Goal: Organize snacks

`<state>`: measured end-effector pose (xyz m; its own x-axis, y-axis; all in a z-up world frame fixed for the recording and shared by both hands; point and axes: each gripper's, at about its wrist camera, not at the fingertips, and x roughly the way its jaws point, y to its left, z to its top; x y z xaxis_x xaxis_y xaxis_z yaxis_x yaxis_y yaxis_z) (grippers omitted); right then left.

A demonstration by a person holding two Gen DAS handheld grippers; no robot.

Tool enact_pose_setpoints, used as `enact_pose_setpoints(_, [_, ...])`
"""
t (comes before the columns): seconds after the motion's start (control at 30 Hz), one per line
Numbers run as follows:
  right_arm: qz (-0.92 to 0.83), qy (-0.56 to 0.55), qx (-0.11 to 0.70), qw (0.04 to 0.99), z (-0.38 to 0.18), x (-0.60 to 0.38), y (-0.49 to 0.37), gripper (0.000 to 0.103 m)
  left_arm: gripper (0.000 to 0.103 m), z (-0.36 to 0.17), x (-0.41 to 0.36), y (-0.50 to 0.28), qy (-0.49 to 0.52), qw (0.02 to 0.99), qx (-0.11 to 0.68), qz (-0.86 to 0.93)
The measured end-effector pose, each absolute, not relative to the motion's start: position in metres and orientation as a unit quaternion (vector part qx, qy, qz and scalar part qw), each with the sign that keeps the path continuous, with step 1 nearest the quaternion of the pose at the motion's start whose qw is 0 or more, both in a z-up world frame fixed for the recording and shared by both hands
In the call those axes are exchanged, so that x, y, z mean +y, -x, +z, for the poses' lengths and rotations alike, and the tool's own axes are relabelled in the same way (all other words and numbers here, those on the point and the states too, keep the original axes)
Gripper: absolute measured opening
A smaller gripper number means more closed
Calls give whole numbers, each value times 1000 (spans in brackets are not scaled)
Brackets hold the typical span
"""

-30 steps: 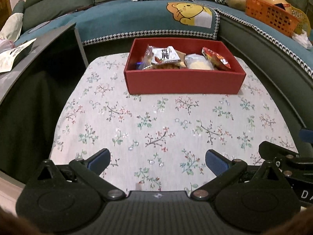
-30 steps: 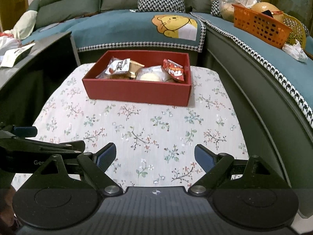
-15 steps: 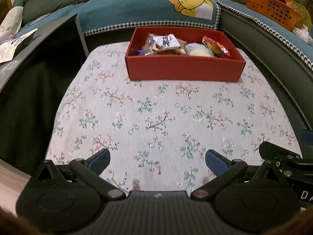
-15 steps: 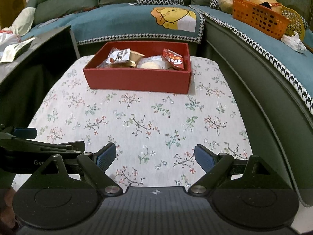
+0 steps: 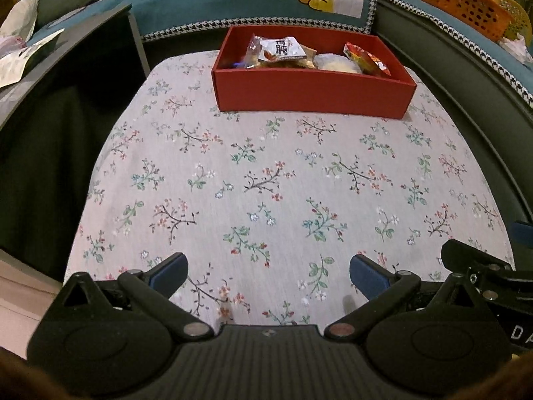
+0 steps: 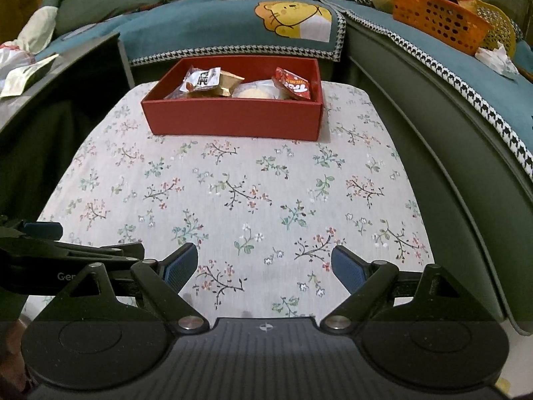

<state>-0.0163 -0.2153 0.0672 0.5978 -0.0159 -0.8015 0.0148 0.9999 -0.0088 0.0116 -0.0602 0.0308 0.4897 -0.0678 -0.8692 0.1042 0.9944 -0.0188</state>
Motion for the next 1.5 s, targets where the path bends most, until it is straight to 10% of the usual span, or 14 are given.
enact_pose_setpoints(1.5, [-34, -1, 474, 880, 55, -225, 21, 91, 103, 37, -70, 6, -66, 877, 475, -33])
